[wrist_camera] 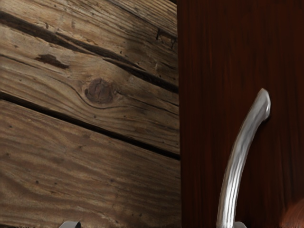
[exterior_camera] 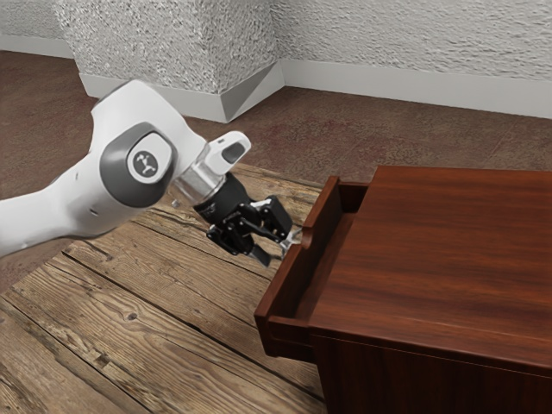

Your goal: Pull the drawer handle with one arm to open the drawer

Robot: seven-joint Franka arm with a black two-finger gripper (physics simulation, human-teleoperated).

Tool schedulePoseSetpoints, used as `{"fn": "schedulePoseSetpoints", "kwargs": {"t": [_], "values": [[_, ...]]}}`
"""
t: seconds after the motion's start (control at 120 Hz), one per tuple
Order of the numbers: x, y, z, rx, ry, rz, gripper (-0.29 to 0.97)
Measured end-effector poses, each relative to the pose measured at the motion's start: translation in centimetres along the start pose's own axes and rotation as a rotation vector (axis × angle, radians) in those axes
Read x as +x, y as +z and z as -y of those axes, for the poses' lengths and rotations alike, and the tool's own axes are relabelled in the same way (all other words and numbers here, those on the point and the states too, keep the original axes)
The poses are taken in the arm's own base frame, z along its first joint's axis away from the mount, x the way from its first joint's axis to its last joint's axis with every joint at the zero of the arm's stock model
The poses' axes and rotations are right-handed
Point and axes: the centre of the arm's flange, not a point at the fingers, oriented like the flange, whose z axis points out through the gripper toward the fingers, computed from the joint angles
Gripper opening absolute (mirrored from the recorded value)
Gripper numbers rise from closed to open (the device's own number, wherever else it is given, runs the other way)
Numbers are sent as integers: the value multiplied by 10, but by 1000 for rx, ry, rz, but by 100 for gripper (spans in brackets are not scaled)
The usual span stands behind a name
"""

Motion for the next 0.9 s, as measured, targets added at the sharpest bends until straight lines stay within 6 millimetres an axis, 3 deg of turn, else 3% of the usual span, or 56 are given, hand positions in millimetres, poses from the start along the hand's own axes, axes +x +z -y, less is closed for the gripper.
{"fn": "schedulePoseSetpoints", "kwargs": {"t": [0.642,0.9], "values": [[-2,-13,24,3,-27,-14,35],[-1,-22,44,5,-56,-25,35]]}}
